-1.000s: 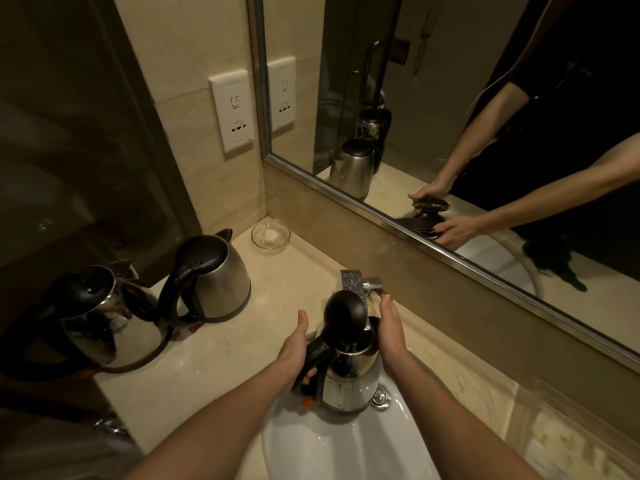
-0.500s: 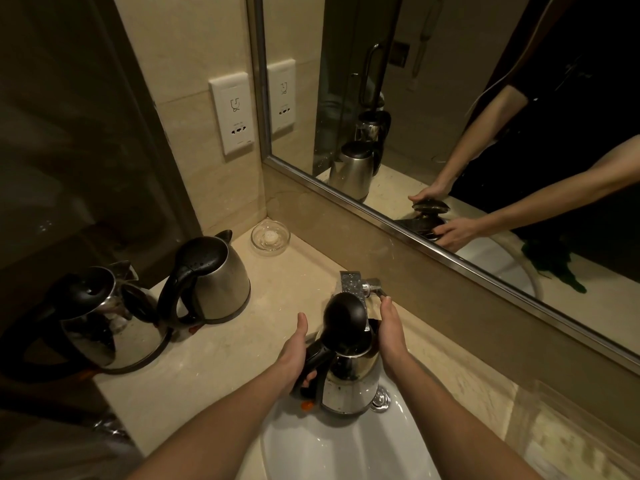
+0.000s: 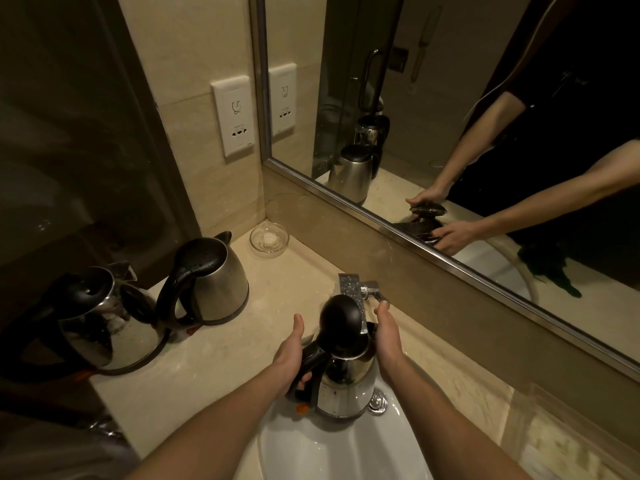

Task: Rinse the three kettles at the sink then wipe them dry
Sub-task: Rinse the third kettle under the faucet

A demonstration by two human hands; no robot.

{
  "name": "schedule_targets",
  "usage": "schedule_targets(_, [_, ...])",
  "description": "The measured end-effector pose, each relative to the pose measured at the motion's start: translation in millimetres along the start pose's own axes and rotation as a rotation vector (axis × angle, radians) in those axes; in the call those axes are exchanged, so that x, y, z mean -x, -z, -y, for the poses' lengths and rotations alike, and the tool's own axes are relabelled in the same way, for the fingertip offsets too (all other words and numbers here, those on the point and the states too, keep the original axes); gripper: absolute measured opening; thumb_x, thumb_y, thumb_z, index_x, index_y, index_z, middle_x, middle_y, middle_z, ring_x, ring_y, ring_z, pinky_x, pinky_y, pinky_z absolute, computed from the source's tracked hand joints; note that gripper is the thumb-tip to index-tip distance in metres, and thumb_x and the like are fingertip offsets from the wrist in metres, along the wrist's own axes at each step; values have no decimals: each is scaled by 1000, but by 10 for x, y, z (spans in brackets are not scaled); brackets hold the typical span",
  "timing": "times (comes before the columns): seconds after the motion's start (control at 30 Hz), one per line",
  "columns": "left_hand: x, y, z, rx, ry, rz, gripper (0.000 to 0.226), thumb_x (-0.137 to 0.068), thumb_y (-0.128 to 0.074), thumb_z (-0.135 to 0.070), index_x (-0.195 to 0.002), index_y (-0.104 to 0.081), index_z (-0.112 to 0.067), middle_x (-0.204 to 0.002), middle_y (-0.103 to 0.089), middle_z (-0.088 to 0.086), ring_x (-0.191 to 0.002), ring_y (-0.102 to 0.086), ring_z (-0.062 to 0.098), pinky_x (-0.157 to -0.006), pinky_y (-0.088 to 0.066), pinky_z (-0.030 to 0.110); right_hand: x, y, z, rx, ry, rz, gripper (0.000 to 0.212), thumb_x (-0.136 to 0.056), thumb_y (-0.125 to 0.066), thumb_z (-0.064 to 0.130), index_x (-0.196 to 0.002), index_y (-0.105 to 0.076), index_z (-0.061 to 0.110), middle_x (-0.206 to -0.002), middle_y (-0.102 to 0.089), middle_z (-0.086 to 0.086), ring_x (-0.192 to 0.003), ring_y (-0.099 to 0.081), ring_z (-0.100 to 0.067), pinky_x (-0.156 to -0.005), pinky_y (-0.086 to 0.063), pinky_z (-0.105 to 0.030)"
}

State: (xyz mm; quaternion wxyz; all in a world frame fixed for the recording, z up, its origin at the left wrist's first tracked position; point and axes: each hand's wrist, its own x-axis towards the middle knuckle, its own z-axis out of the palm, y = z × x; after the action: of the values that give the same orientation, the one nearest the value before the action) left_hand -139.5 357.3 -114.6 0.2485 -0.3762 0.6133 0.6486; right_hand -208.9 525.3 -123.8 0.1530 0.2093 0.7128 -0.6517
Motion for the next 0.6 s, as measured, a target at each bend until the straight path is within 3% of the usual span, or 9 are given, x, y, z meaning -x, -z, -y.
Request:
schedule_targets(0.07, [-15,5,4,-3,-1,-5,85,-86,-20,-86,-78,-58,-10,-50,-53,4,-44,-49,18,-47,-39,25,8,3,-12,-13,-22,-1,96,-78,-27,83,-150,-41,22,-153,-45,-9,-141,-39,-30,-116,-29,-54])
schedule_targets(0.17, [-21,1,6,-3,-14,-4,83,-86,-20,-85,-69,-53,-11,-50,-53,5,-41,-48,18,-47,-39,26,4,1,-20,-39,-47,-10,107,-68,-30,89,-150,-41,22,-151,-47,-10,-140,-41,-31,-116,-30,-55])
schedule_targets(0.4, [10,-8,-17,-16,-16,-39,79,-89,-20,-82,-72,-52,-12,-56,-54,6,-42,-48,17,-45,-41,24,16,-7,3,-26,-59,-23,117,-55,-28,96,-146,-44,24,-142,-54,-8,-131,-49,-31,-112,-35,-57])
schedule_targets(0.6, [-5,8,-7,-30,-12,-31,80,-89,-17,-82,-69,-50,-11,-51,-53,5,-38,-47,16,-44,-41,24,59,-21,31,-2,-66,-31,103,-69,-26,88,-147,-44,23,-145,-52,-9,-133,-48,-31,-112,-35,-57])
